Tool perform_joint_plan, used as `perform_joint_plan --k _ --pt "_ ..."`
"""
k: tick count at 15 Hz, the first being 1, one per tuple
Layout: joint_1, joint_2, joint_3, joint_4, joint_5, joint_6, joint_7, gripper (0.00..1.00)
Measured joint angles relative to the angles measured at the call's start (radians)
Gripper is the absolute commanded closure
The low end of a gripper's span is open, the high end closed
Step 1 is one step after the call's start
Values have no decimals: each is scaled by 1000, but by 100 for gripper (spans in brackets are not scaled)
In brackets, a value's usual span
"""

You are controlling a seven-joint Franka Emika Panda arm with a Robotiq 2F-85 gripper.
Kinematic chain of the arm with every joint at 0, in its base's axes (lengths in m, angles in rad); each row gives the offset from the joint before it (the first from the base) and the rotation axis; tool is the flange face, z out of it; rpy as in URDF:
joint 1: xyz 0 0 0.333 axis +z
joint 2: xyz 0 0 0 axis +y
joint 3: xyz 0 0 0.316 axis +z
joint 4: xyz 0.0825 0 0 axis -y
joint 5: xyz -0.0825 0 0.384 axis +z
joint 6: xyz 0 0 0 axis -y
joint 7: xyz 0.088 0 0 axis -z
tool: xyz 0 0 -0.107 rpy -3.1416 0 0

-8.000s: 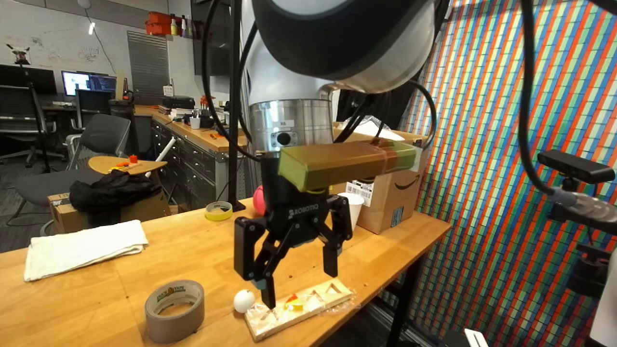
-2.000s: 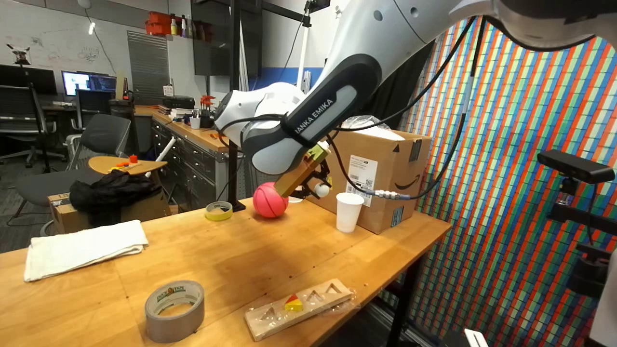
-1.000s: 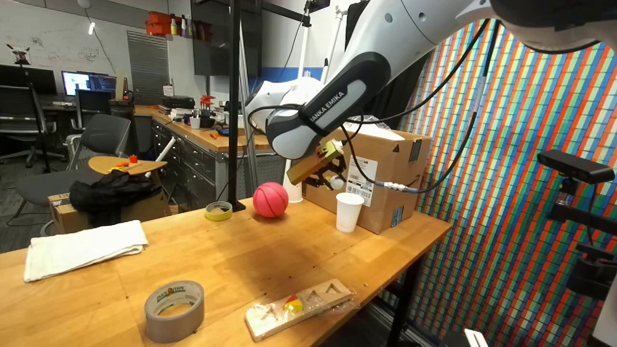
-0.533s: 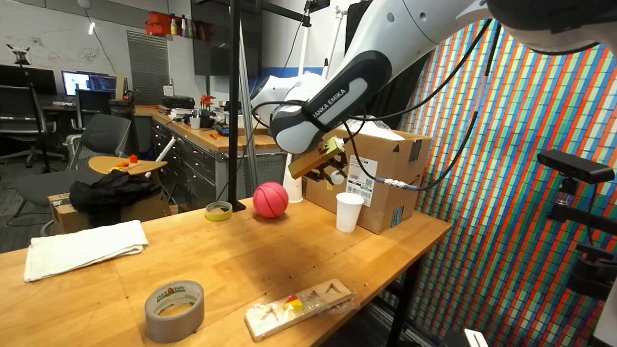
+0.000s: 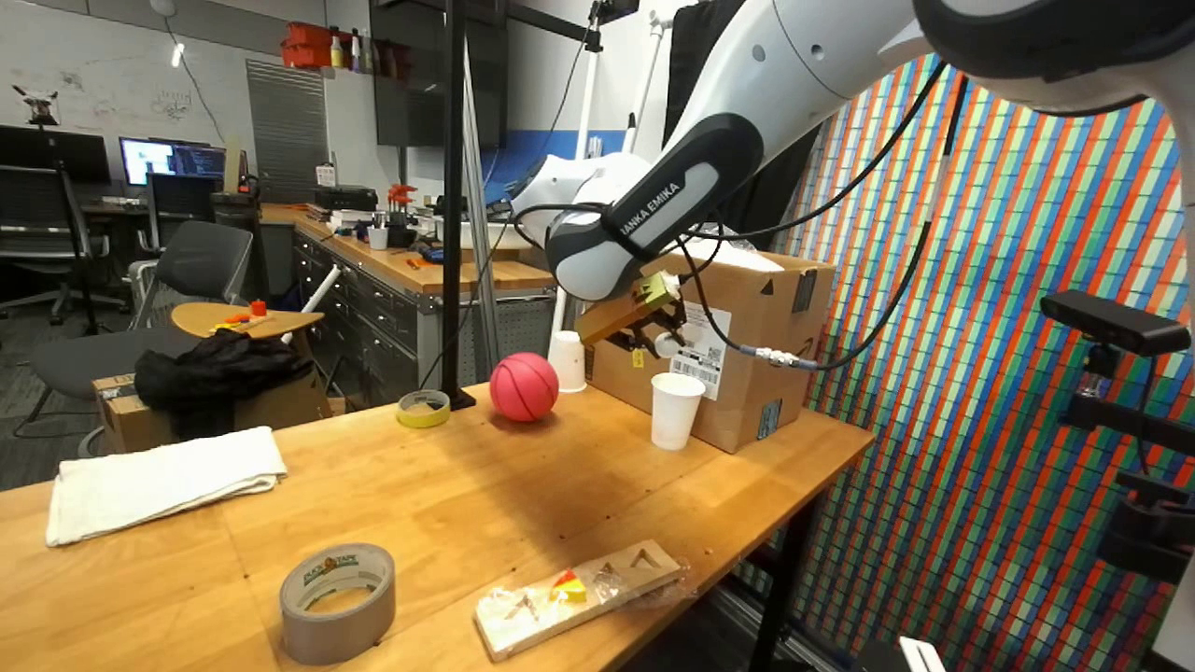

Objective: Put the white ball in the cup, then put the red ball on the tape

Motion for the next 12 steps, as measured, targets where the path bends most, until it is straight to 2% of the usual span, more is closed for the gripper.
perform_joint_plan --k 1,2,3,5,6,9,12 --pt "-2 2 -1 0 0 2 2 80" --pt "-3 5 -3 0 0 2 4 52" --pt "-4 6 -4 0 0 3 5 30" --pt "-9 9 -7 0 0 3 7 27" --pt "-12 10 -8 0 0 3 9 22" --pt "-19 10 -14 -1 4 5 13 0" --pt "-21 10 -15 -4 9 11 17 0"
